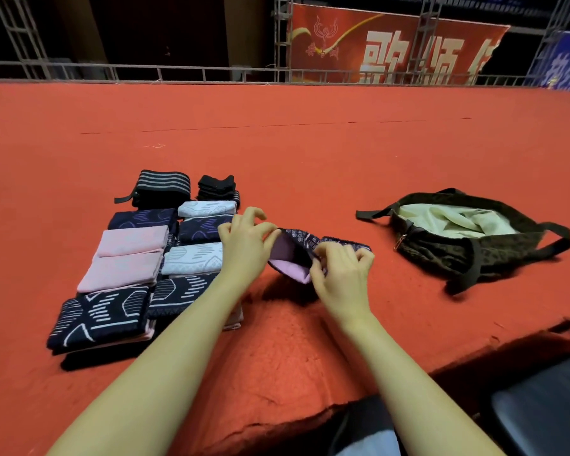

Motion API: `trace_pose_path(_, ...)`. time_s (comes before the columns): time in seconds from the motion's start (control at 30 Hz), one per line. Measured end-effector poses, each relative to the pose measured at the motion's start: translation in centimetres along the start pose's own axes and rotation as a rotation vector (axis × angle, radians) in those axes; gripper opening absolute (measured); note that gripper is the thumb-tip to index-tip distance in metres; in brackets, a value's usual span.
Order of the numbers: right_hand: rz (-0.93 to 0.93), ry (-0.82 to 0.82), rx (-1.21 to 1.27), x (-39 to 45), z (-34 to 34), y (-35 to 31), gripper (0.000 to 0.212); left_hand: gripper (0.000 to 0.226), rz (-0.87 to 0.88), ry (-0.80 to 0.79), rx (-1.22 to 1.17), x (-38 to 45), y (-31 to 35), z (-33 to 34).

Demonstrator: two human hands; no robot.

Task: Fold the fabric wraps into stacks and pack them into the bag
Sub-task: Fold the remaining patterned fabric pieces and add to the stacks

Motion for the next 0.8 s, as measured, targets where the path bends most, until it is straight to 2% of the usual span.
trace_pose_path(0.1, -0.109, 0.094, -0.089, 0.8, -1.1, -1.2, 0.011, 0.023, 0.009, 0.004, 0.033, -0.3, -0.5, -0.2)
trace_pose_path(0.2, -0.157, -0.007, 0.093, 0.4, -0.4, -1.6, 0.016, 0.028, 0.001, -0.032, 0.015, -1.2, 0.2, -0.1)
trace_pose_path(0.3, 0.054, -0.096, 0.191, -0.5, 0.9, 1.4, 0.024, 0.043, 0.011, -0.169, 0.001, -2.9, 1.8, 1.4)
trace_pose_path(0.37, 0.168, -0.148, 0.184, -1.4, 1.8, 3.8, 0.025, 0.05, 0.081, -0.262, 0.04, -4.5, 3.4, 3.0)
trace_pose_path(0.43, 0.186, -0.29, 0.192, -2.2, 3.3, 5.1, 0.029, 0.055, 0.172, -0.332, 0.124, -6.2, 4.7, 4.7)
trace_pose_path(0.47, 0.164, -0.384, 0.207, -2.7, 4.1, 5.3, 0.03, 0.063, 0.2, -0.418, 0.179, -7.2, 4.9, 5.9)
trace_pose_path(0.53, 0.1, -0.555, 0.203, -3.9, 5.5, 5.3, 0.032, 0.088, 0.177, -0.613, 0.293, -9.4, 4.3, 8.0)
trace_pose_path(0.6, 0.067, -0.646, 0.151, -4.8, 6.3, 5.5, 0.036, 0.098, 0.133, -0.688, 0.342, -10.8, 3.2, 9.0)
trace_pose_path(0.63, 0.051, -0.67, 0.116, -5.1, 6.5, 5.7, 0.038, 0.094, 0.114, -0.688, 0.319, -11.0, 3.0, 9.0)
trace_pose_path(0.7, -0.003, -0.723, 0.036, -5.5, 7.0, 5.8, 0.037, 0.072, 0.129, -0.646, 0.302, -10.9, 3.2, 8.8)
trace_pose_path(0.8, -0.051, -0.802, 0.009, -6.5, 7.6, 6.2, 0.038, 0.047, 0.183, -0.56, 0.373, -10.3, 3.0, 8.6)
Point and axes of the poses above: each hand's wrist, its own x-axis towards the middle knuckle, its own z-axis out of the palm, y = z × x, the point moved 10 cm from there along x, towards the middle knuckle, and after that the axes turned 2 degrees about -y, right-handed, at the moved point
